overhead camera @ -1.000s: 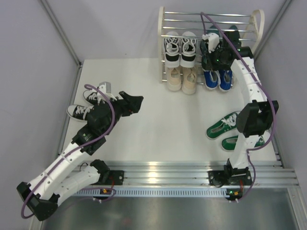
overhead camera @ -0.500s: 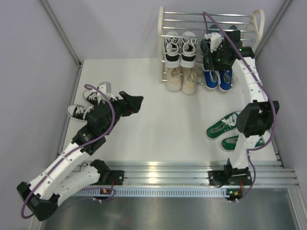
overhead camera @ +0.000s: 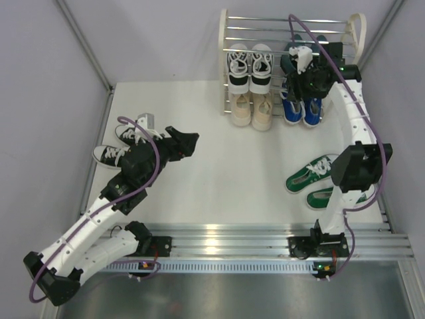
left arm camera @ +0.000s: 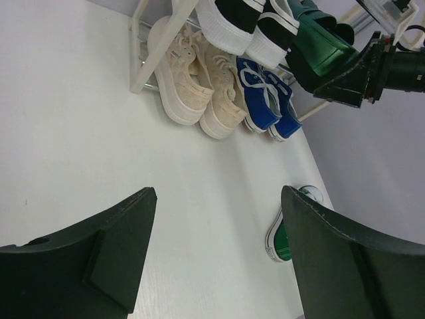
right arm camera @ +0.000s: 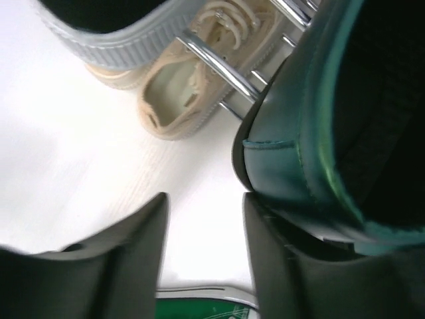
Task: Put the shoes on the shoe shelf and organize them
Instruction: Adjust the shoe at the shoe shelf, then pick up the shoe at the center of the board.
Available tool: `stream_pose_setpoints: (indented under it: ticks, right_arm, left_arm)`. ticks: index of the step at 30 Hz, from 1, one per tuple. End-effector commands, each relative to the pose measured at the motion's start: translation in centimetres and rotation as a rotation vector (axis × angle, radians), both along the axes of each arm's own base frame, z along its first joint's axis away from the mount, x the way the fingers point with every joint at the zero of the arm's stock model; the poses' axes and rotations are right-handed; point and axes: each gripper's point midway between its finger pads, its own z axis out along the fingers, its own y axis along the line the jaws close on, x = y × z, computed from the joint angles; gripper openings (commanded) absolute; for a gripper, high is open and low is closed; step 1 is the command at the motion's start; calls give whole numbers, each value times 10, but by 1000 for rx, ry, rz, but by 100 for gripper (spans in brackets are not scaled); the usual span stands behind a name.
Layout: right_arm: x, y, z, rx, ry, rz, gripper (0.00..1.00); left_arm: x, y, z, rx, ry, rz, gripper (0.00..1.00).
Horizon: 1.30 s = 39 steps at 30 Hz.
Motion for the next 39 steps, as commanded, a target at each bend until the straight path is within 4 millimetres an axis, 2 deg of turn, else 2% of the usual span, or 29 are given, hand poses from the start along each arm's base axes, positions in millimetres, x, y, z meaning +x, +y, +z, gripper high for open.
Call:
stream_pose_setpoints:
  ticks: [1,2,3,4,6,9,10,12,13,14,15,16,17,18,19,20,21,22,23,24,25,26,27,28,29,30,31,34,39]
  right_arm:
    - [-5,-2,81,45,-253,123,59]
    - [-16,4,92,69,-263,163,62]
    - [-28,18,102,123,-272,253,66]
    - [-34,7,123,133,-315,265,69]
    - [-57,18,146,214,-335,351,71]
    - [-75,7,191,331,-421,318,72]
    - [-73,-12,192,360,-424,258,73]
    - [-87,-25,218,435,-472,195,75]
    - [-95,-43,214,450,-466,126,77]
    - [-99,-51,214,462,-465,88,79]
    - [-103,-59,210,473,-457,47,81]
    - [-112,-72,199,467,-450,-7,81]
    - [-117,-76,189,464,-433,-28,82]
    - [-121,-82,178,421,-436,-28,83]
    - [-129,-84,150,426,-359,-55,83]
    - [-139,-82,144,367,-384,-24,84]
    - [-144,-81,133,358,-366,-26,84]
    - [-150,-79,107,369,-312,-32,84]
    - [-160,-76,100,340,-319,-13,84]
    - [-163,-75,88,333,-301,-23,84]
    - [-171,-70,69,339,-263,-22,84]
    - [-175,-68,58,316,-249,-8,84]
    - [-176,-69,48,291,-231,-19,84]
    - [-179,-61,31,292,-194,-3,84]
    - [-181,-57,27,277,-192,14,84]
    - [-182,-56,20,266,-175,10,84]
    - [-184,-49,11,271,-154,29,84]
    - [-186,-36,-2,291,-118,58,85]
    - [-182,-15,-10,310,-109,96,87]
  left_arm:
    - [3,-2,21,-42,-62,-3,81]
    - [2,-1,22,-44,-64,-4,81]
    - [2,-1,23,-45,-68,-3,81]
    - [1,-1,25,-48,-72,-3,82]
    - [1,1,26,-44,-70,2,82]
    - [2,1,29,-48,-61,10,85]
    - [2,1,26,-44,-45,12,87]
    - [5,-4,23,-37,-23,-3,88]
    - [5,-6,24,-41,-13,-7,89]
    - [8,-10,19,-28,7,-14,89]
    - [8,-13,16,-22,20,-26,89]
    - [9,-13,15,-13,38,-22,89]
    - [11,-13,7,2,70,-10,89]
    - [16,-4,3,14,89,48,89]
    - [19,2,2,1,118,95,89]
    - [18,11,-21,50,202,144,90]
    - [19,19,-30,67,240,194,91]
    - [21,31,-43,69,295,256,91]
    - [18,40,-68,119,387,287,91]
    - [22,55,-82,127,443,341,91]
    - [21,59,-97,115,506,354,91]
    - [20,71,-119,144,588,399,91]
    - [24,89,-129,133,630,467,90]
    - [26,97,-134,129,656,497,90]
    - [30,105,-142,137,689,528,89]
    - [35,120,-141,128,695,582,89]
    - [39,127,-144,128,707,606,88]
    - [52,154,-137,86,708,696,87]
    - [68,198,-157,11,809,809,81]
